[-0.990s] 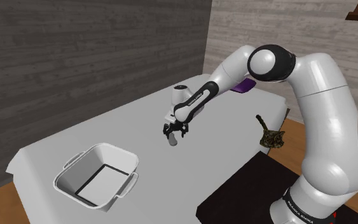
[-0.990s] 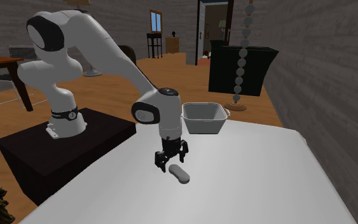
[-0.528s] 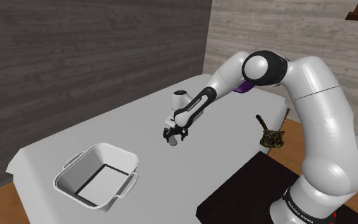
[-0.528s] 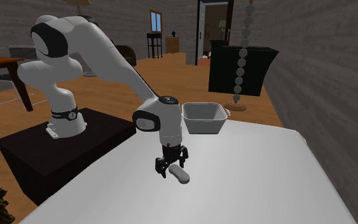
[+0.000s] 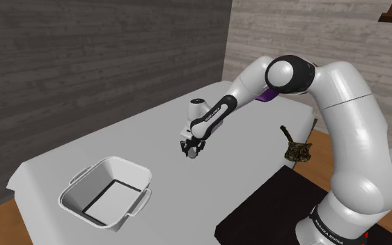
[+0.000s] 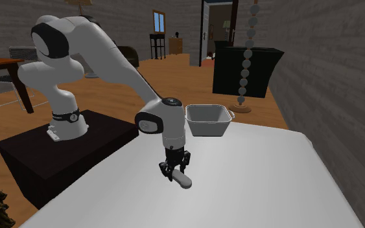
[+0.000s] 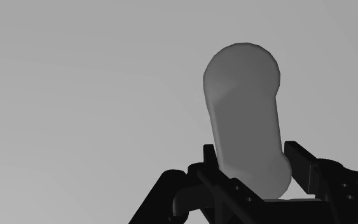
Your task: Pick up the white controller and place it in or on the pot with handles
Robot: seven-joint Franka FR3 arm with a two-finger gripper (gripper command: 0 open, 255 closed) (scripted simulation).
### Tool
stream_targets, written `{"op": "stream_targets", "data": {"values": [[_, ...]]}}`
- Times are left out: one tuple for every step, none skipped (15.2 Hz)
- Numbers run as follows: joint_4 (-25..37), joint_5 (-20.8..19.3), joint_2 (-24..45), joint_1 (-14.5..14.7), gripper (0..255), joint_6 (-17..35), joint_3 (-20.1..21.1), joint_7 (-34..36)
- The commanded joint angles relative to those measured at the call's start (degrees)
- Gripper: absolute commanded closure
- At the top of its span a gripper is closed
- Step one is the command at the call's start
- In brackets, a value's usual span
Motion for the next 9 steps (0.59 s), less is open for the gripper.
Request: {"op": "stream_targets", "data": {"values": [[0.04, 0.01, 0.21, 0.1, 255, 0.2, 0.08, -0.02], [0.1, 0.0, 0.27, 0.1, 255, 0.2, 0.07, -0.03], [0.29, 0.01, 0.39, 0.16, 255, 0.13, 0.07, -0.03], [0.38, 0.0, 0.46, 0.21, 255, 0.12, 0.05, 0.0], [0.32, 0.0, 0.43, 0.22, 255, 0.14, 0.06, 0.03], [0.2, -0.01, 0.38, 0.17, 255, 0.21, 0.06, 0.01], [0.01, -0.01, 0.21, 0.08, 255, 0.24, 0.08, -0.02], [-0.29, 0.17, -0.46, -0.11, 255, -0.15, 0.33, -0.12], [-0.58, 0.36, -1.12, -0.31, 255, -0.54, 0.58, -0.22]]}}
